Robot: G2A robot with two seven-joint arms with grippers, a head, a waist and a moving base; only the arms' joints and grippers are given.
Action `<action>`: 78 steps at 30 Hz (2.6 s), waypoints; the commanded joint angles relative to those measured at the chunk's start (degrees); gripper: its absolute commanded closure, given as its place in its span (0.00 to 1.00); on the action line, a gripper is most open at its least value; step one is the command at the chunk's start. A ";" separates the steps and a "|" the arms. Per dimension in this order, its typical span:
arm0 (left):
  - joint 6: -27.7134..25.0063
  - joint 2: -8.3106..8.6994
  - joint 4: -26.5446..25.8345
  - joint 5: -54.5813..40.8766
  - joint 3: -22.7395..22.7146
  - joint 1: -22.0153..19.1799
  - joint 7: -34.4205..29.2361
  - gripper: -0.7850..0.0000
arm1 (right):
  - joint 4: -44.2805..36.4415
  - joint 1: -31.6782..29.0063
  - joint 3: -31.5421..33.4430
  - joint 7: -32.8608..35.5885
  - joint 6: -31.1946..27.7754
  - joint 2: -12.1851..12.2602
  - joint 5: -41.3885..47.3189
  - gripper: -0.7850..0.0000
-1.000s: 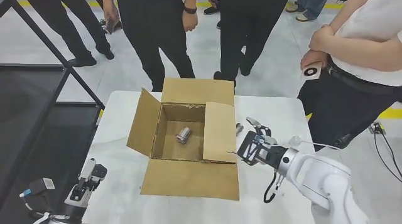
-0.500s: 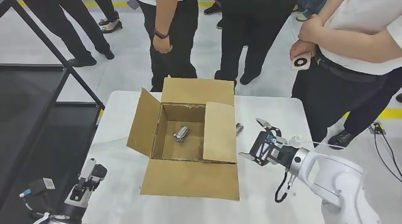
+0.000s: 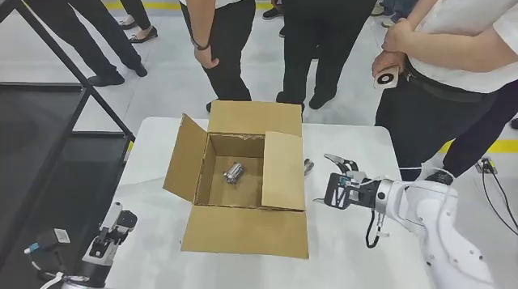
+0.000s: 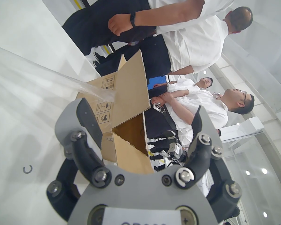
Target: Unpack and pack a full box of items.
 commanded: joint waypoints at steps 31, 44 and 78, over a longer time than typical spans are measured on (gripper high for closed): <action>1.42 0.02 0.01 0.00 -0.39 -1.99 0.08 0.00 | 32.55 23.78 -25.22 -31.83 4.59 8.95 -7.61 0.00; 1.42 0.02 0.01 0.00 -0.39 -1.99 0.08 0.00 | 48.71 28.16 -30.70 -35.04 8.16 4.62 -0.22 0.00; 1.42 0.02 0.01 0.00 -0.39 -1.99 0.08 0.00 | 68.64 35.39 -40.79 -45.69 13.09 -5.21 2.71 0.00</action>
